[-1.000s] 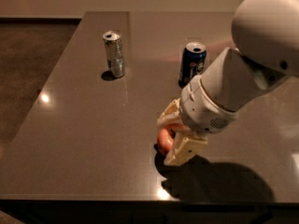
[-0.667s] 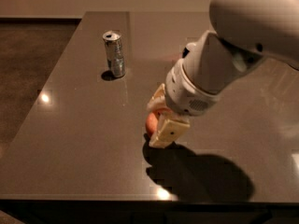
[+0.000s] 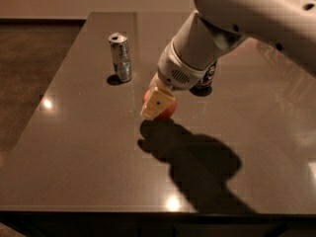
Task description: Move apple near redbull can
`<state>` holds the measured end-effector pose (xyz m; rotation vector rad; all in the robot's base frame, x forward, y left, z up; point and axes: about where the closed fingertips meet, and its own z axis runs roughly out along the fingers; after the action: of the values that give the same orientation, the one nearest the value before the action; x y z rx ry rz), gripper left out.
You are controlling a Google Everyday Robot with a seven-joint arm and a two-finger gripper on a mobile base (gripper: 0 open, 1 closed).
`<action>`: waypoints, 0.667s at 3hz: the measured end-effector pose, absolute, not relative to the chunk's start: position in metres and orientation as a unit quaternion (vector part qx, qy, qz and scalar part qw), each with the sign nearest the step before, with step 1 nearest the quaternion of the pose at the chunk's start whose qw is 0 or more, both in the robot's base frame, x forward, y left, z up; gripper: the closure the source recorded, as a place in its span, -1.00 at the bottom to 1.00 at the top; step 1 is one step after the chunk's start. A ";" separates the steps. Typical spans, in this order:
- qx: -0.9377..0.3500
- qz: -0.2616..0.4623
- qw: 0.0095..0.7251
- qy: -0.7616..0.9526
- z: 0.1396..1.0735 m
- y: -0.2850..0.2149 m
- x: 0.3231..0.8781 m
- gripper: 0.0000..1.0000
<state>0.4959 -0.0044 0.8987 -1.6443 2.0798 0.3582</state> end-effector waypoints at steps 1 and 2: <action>-0.549 0.126 0.246 0.789 0.899 0.000 0.539 1.00; -0.514 0.117 0.260 0.809 0.899 0.015 0.571 1.00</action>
Offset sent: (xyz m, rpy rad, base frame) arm 0.1157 0.0361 -0.0013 0.0575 -0.0274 -0.3095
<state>0.5712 0.0149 0.8986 -1.3933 2.1906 0.3182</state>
